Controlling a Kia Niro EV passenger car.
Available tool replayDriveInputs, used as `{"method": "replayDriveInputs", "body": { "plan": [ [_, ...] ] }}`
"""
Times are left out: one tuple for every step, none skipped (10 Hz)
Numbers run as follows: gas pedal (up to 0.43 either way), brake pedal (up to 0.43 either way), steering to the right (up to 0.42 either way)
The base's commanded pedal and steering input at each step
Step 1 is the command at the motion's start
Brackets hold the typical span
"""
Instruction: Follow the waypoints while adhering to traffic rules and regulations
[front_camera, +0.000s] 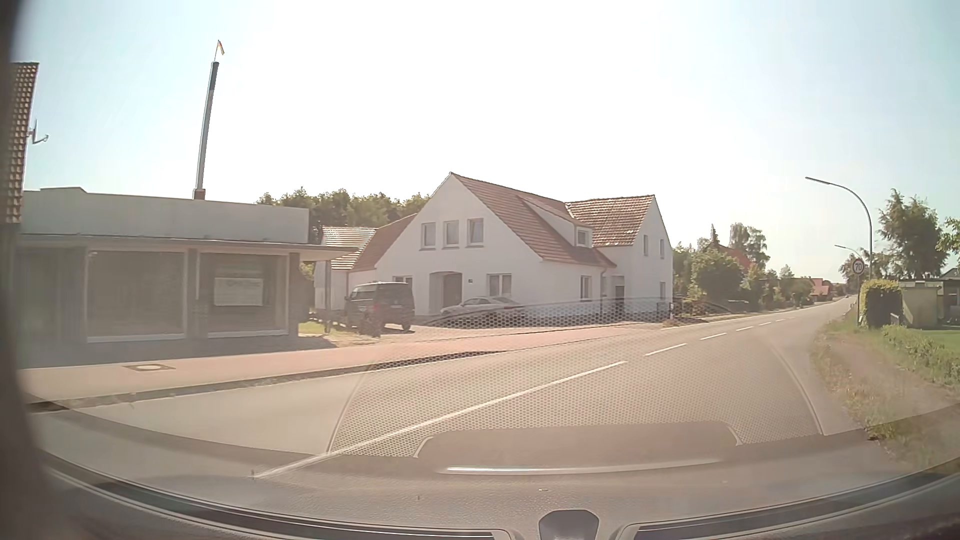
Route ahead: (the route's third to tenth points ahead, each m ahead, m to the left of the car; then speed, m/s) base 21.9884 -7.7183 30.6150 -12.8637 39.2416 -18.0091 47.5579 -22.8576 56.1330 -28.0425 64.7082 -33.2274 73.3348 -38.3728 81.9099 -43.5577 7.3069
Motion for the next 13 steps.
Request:
{"method": "replayDriveInputs", "body": {
  "plan": [
    [0.24,0.006,0.231],
    [0.248,0.006,0.222],
    [0.26,0.006,0.209],
    [0.28,0.006,0.193],
    [0.287,0.006,0.179],
    [0.287,0.006,0.167],
    [0.287,0.006,0.162],
    [0.287,0.006,0.161],
    [0.299,0.006,0.159],
    [0.299,0.006,0.157],
    [0.299,0.006,0.153],
    [0.299,0.006,0.139],
    [0.299,0.006,0.123]
  ]
}}
